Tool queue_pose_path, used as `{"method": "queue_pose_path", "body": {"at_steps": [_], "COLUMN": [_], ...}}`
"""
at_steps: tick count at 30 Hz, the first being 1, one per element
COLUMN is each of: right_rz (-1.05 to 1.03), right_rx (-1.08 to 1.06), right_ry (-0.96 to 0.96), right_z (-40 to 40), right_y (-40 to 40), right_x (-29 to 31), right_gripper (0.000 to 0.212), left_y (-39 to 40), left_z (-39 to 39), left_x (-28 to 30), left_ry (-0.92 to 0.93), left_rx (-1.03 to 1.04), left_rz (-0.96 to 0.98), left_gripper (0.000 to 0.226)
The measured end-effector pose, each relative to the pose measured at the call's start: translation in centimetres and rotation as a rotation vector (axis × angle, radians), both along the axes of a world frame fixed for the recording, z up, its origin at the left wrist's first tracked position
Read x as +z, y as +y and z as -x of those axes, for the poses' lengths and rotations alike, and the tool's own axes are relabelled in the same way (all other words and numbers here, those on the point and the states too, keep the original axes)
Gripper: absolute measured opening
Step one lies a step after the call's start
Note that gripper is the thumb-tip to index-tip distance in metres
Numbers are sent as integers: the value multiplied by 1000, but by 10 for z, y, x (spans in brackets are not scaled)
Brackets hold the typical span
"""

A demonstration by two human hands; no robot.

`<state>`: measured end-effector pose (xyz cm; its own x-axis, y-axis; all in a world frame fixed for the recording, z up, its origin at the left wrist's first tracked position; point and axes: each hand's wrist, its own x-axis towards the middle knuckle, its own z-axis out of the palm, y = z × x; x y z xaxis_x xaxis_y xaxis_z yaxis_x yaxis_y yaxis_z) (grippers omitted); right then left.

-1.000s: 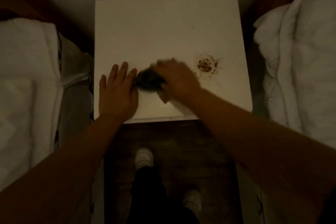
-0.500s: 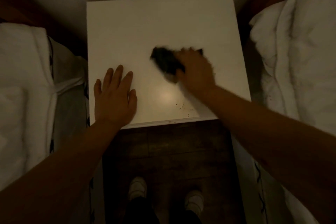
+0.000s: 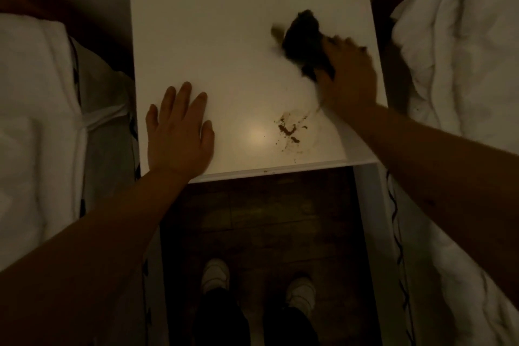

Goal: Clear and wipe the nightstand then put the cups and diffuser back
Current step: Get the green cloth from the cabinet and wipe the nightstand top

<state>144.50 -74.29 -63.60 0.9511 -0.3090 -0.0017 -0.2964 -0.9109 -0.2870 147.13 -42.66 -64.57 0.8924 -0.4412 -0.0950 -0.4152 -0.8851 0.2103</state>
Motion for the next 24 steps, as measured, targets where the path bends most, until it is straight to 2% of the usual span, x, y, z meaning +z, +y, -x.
{"method": "queue_pose_path", "body": {"at_steps": [1,3,6,7,9,10,12,14,15,19,24], "right_rz": [-61,-147,-285,-334,-341,-282,-100,100,128,19,-153], "right_rx": [24,200,515,528,305,174,57,92,113,131,425], "right_ry": [-45,-119,-102,-95,-87,-84,6,112,108,27,-58], "right_z": [8,38,69,62,37,24,15,21,25,31,76], "right_y": [21,64,107,103,72,46,-8,-27,-24,17,102], "right_x": [4,8,19,22,23,23,16,6,1,-5,7], "right_gripper": [46,41,48,49,53,57,63,60,58,53,49], "left_y": [-1,-2,1,2,2,2,1,1,2,1,0], "left_z": [0,2,1,1,1,1,0,0,1,-2,0], "left_x": [0,0,1,1,0,-1,-1,-2,-2,-2,2], "left_ry": [7,15,13,11,0,-4,-1,-11,-15,-17,6], "left_rx": [-1,2,-22,-30,-19,-9,-3,-4,-8,-8,-20], "left_rz": [2,9,14,15,14,15,14,9,11,20,39], "left_gripper": [56,56,57,57,56,56,56,56,56,56,55]}}
